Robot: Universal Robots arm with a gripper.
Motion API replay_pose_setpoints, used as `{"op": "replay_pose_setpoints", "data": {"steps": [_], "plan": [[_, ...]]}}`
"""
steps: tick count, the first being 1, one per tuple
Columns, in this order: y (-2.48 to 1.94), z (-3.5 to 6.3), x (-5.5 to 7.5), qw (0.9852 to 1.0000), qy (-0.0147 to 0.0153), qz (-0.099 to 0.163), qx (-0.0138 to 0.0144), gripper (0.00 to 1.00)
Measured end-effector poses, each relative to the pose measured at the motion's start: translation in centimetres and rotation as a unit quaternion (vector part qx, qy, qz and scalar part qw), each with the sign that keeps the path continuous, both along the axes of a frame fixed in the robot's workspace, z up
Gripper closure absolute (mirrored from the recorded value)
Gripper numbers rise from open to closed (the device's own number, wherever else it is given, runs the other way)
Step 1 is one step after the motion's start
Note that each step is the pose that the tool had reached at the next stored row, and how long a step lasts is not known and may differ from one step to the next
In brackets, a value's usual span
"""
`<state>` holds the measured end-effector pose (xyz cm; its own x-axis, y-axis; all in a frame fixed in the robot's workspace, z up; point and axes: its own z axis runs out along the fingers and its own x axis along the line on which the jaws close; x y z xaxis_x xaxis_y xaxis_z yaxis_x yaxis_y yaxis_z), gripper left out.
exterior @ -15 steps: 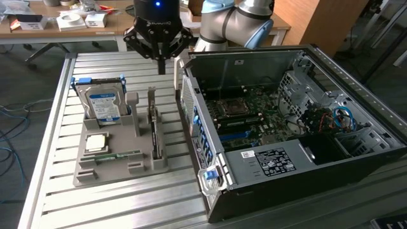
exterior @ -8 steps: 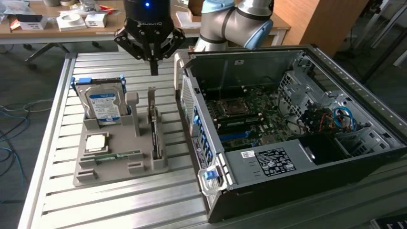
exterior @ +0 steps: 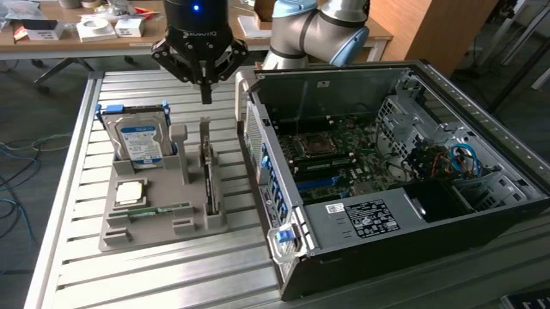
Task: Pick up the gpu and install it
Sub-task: 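Reach for the gpu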
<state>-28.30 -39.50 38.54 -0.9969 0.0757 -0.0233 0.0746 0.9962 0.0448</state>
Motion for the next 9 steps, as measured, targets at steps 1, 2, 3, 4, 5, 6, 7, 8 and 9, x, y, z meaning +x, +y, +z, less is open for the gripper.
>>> {"op": "replay_pose_setpoints", "data": {"steps": [1,2,3,4,5,6,7,8,9], "plan": [[-0.17,0.0,-0.1,1.0,0.0,0.0,0.0,0.89],[-0.34,0.0,-0.1,1.0,0.0,0.0,0.0,0.89],[-0.54,0.0,-0.2,1.0,0.0,0.0,0.0,0.89],[-0.74,0.0,-0.3,1.0,0.0,0.0,0.0,0.89],[-0.96,0.0,-0.3,1.0,0.0,0.0,0.0,0.89],[-1.21,0.0,-0.4,1.0,0.0,0.0,0.0,0.89],[-1.44,0.0,-0.4,1.0,0.0,0.0,0.0,0.89],[-1.66,-0.01,-0.5,1.0,0.0,0.0,0.0,0.89],[-1.84,-0.01,-0.5,1.0,0.0,0.0,0.0,0.89]]}}
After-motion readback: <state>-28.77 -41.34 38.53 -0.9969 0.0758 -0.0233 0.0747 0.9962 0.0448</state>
